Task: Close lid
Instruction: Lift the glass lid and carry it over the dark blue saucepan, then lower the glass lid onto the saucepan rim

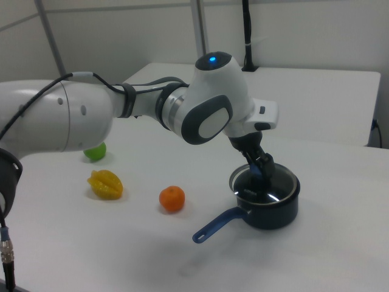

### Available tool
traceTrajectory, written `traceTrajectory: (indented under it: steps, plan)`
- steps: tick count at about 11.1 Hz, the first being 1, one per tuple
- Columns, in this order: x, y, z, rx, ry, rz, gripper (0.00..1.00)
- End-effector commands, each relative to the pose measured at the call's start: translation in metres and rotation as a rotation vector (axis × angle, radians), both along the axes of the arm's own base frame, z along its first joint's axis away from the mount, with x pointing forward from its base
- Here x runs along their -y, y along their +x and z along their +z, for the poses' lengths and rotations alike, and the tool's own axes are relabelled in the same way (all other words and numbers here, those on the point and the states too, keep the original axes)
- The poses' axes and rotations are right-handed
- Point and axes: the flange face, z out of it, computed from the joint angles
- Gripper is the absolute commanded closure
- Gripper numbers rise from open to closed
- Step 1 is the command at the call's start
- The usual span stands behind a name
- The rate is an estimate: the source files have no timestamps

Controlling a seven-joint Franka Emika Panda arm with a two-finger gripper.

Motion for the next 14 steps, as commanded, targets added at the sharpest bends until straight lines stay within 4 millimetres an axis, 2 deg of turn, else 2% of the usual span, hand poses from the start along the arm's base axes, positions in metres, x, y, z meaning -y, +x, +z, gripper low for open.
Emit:
traceTrajectory:
  steps: [1, 9, 14]
  plan:
    - [0.005, 0.014, 0.001, 0.035, 0.004, 0.011, 0.50]
    - [0.004, 0.013, 0.005, 0.042, 0.000, 0.014, 0.50]
    - [0.002, 0.009, -0.008, 0.005, 0.002, 0.023, 0.50]
